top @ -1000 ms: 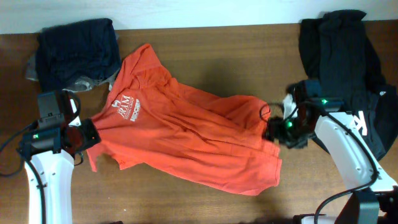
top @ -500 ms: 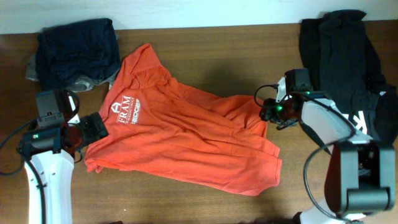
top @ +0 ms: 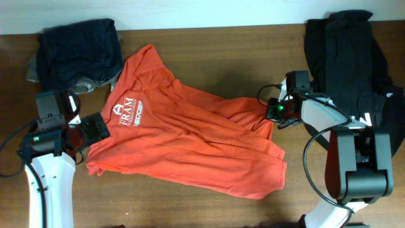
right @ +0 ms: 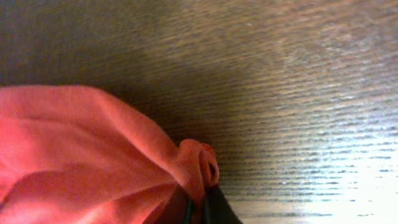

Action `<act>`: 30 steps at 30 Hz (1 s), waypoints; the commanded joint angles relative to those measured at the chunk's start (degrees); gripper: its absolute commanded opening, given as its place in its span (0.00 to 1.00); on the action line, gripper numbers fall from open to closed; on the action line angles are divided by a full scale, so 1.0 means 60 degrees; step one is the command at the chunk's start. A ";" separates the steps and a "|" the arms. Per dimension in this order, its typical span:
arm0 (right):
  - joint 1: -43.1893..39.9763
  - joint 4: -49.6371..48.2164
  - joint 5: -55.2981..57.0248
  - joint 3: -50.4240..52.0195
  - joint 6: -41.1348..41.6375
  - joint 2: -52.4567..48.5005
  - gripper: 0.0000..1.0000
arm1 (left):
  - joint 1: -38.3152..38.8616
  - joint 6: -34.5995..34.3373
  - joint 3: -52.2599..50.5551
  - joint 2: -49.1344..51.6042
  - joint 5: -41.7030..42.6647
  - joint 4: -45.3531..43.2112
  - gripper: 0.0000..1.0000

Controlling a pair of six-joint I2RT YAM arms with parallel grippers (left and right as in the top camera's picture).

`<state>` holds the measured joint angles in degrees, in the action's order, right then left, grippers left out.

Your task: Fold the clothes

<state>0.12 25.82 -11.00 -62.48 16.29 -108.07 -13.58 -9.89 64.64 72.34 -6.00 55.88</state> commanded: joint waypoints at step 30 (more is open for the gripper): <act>-0.0401 0.1621 0.1024 -0.4849 -0.1188 -0.0211 0.04 | 0.0051 0.0696 0.0189 0.1042 0.2062 -0.2419 0.90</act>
<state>-2.07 35.38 -6.22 -90.96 9.82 -109.80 -13.58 -9.26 64.77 76.53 -2.04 45.12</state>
